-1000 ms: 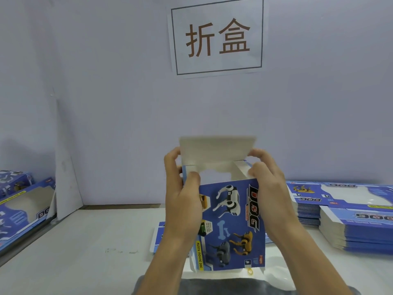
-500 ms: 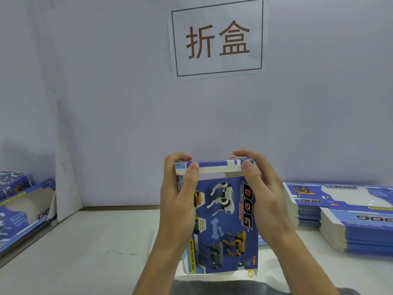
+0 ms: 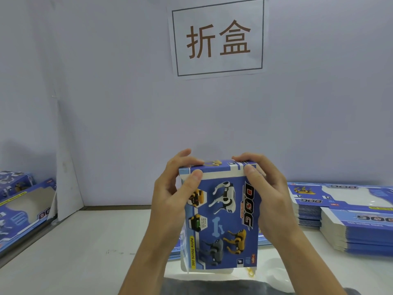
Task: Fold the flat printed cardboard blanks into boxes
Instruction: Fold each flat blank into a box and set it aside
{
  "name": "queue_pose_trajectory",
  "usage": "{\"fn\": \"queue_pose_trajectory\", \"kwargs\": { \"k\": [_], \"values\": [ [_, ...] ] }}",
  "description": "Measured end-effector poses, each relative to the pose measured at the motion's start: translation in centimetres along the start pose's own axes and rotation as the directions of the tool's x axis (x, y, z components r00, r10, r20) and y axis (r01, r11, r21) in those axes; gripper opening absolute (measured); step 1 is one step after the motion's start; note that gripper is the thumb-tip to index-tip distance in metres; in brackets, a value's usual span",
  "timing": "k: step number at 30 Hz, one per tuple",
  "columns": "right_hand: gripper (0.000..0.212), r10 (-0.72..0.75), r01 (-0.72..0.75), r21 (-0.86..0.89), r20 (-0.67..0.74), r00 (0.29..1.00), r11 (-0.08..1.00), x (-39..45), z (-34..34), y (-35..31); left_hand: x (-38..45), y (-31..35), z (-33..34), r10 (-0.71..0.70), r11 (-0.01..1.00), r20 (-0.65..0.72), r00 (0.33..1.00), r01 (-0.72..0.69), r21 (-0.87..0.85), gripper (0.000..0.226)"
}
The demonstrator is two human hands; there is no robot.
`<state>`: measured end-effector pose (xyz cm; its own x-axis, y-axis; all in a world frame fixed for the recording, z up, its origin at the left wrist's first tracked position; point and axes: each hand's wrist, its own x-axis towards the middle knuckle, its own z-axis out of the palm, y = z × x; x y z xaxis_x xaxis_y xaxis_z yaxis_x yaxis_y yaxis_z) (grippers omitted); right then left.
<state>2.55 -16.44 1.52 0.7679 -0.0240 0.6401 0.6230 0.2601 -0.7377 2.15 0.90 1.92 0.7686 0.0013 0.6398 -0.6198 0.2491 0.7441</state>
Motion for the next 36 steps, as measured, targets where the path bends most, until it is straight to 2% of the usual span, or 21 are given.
{"fn": "queue_pose_trajectory", "kwargs": {
  "k": [3,6,13,19,24,28,31,36],
  "values": [
    [0.016,0.002,-0.003,0.036,0.006,1.0,0.999,0.0,-0.3,0.1,0.0,0.1,-0.3,-0.014,1.0,0.048,0.999,0.014,-0.007,0.042],
    [0.016,0.001,-0.002,0.05,0.025,1.0,0.999,0.0,-0.5,0.3,0.0,0.3,-0.5,-0.025,1.0,0.072,0.997,0.026,-0.013,0.047],
    [0.015,0.041,-0.042,0.099,0.012,0.999,0.994,0.2,-1.1,0.7,0.2,0.2,-0.8,-0.025,1.0,0.093,0.995,0.024,0.01,0.019],
    [0.016,0.016,-0.015,0.118,-0.007,1.0,0.993,0.0,-0.8,0.8,0.2,0.6,-0.4,-0.033,0.998,0.089,0.995,0.027,0.059,0.025],
    [0.013,-0.014,0.014,0.039,-0.023,1.0,0.999,-0.3,-0.2,0.5,-0.1,0.5,0.6,0.043,0.988,0.06,0.997,-0.051,0.142,0.012],
    [0.022,-0.007,0.008,0.007,-0.061,0.998,1.0,-0.3,0.3,0.2,-0.1,0.5,0.8,0.056,0.989,0.041,0.998,-0.061,0.132,0.015],
    [0.029,-0.018,0.017,-0.008,-0.098,0.995,1.0,-0.3,0.6,-0.1,-0.2,0.4,0.6,0.07,0.991,0.048,0.996,-0.075,0.111,0.007],
    [0.018,0.014,-0.01,0.04,-0.087,0.996,0.999,-0.2,0.6,-0.2,-0.2,0.5,0.6,0.058,0.993,0.079,0.995,-0.065,0.097,0.013]
  ]
}}
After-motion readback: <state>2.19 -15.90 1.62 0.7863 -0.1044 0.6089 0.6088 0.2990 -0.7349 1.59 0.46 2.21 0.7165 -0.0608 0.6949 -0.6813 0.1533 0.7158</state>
